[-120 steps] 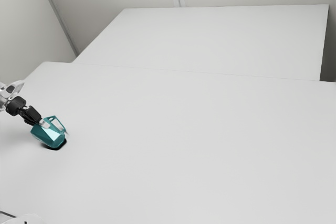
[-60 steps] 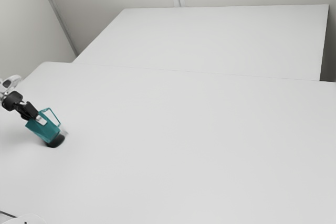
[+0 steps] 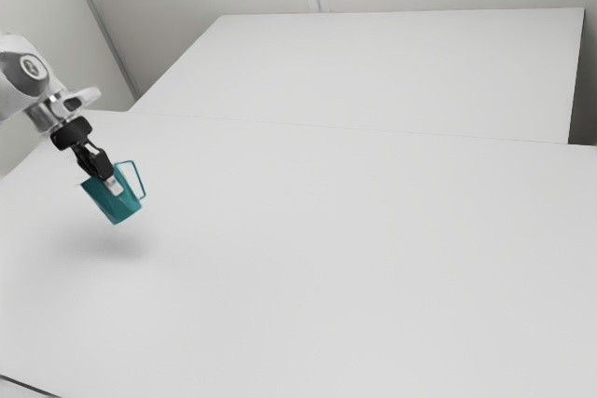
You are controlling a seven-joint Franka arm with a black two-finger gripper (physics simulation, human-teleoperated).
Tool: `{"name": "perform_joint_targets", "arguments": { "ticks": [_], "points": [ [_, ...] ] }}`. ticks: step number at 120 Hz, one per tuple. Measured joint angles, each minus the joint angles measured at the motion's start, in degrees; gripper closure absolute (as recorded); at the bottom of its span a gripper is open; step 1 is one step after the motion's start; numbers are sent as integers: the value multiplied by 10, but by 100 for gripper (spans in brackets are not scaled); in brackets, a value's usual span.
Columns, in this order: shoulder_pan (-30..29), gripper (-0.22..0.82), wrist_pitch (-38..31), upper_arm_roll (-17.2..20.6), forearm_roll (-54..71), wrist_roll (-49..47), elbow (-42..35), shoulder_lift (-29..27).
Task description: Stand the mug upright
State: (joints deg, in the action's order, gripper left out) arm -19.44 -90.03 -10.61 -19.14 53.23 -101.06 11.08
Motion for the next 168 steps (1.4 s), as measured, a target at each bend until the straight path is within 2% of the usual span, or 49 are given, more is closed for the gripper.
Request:
{"name": "perform_joint_targets", "arguments": {
  "ticks": [24,46,64,101,168],
  "points": [
    [102,76,-86,-4,72,-63,-69,-37],
    [228,76,-163,-39,122,-140,-95,-45],
    [297,76,-211,-50,142,-203,-106,-44],
    [363,76,-271,-53,170,-315,-118,-28],
    [391,76,-345,-54,220,-438,-121,35]
  ]
}}
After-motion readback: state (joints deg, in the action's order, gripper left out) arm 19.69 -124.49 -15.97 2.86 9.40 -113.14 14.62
